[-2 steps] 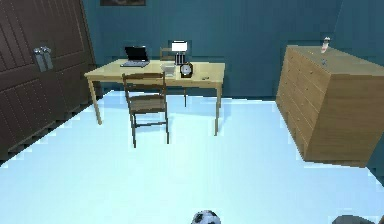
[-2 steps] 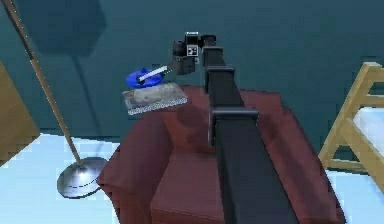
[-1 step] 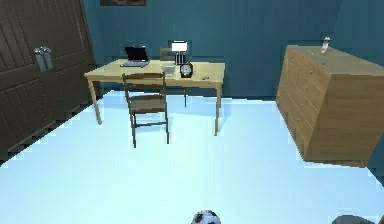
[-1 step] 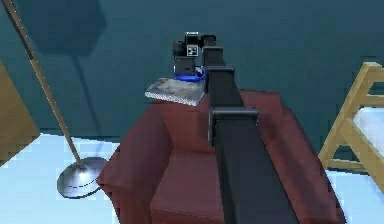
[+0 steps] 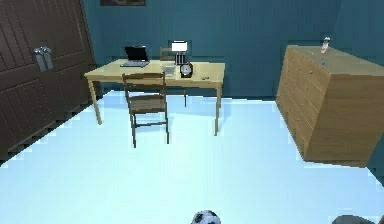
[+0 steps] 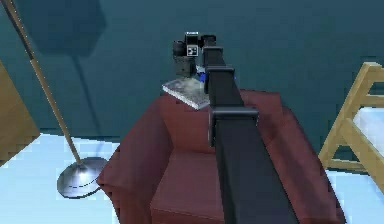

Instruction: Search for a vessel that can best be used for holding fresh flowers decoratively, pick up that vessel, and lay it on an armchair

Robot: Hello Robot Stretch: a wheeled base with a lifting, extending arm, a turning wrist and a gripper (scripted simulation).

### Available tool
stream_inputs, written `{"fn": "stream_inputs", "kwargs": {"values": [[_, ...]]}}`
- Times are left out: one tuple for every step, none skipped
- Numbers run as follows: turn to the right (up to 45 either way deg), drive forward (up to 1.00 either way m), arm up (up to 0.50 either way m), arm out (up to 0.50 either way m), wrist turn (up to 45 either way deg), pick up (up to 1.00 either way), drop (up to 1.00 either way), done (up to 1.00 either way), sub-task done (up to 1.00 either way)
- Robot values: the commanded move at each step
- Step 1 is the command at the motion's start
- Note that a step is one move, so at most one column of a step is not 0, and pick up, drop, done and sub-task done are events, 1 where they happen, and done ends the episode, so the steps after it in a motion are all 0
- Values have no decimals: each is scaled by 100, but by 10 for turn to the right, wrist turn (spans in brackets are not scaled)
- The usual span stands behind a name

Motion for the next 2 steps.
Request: {"fn": "stream_inputs", "kwargs": {"values": [[0,0,-38,0,0,0,0,0,0],[0,0,-32,0,0,0,0,0,0]]}}
